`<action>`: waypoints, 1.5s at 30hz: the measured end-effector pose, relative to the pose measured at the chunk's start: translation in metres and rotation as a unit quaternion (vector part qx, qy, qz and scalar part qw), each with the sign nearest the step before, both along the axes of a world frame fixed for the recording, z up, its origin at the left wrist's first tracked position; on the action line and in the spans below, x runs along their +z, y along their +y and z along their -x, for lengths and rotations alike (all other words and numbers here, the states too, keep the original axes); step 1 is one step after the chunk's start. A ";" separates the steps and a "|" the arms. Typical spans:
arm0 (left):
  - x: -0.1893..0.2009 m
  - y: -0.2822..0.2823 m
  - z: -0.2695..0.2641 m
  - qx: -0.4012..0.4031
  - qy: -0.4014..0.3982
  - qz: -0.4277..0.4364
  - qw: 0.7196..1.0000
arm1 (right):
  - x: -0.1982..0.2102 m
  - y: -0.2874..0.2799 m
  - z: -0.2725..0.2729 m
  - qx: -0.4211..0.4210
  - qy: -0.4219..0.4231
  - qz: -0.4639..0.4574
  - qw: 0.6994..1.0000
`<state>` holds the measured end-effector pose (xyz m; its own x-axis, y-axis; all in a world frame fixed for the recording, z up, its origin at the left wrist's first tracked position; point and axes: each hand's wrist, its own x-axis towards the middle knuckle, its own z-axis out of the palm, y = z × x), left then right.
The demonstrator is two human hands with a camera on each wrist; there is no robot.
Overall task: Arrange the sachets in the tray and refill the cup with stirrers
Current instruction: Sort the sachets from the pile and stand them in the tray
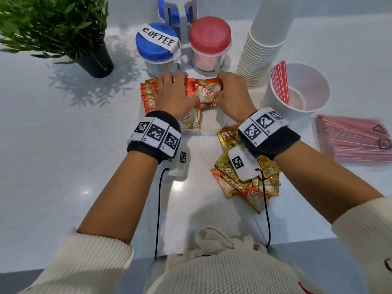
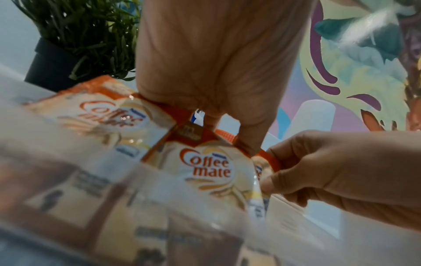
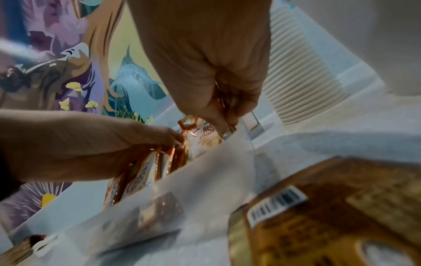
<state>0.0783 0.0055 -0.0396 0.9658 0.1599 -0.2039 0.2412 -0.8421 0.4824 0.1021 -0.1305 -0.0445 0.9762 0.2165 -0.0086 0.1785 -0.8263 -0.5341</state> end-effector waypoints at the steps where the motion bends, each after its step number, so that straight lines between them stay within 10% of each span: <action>1: 0.000 0.000 0.000 0.000 -0.001 0.000 1.000 | -0.002 0.001 0.000 0.004 -0.003 0.019 1.000; 32: 0.002 -0.001 -0.003 -0.052 0.067 -0.021 0.996 | -0.007 0.008 -0.001 0.103 -0.023 0.173 0.979; 45: 0.041 -0.015 0.016 -0.057 -0.067 0.055 0.995 | 0.042 -0.027 0.011 0.089 0.011 -0.009 0.996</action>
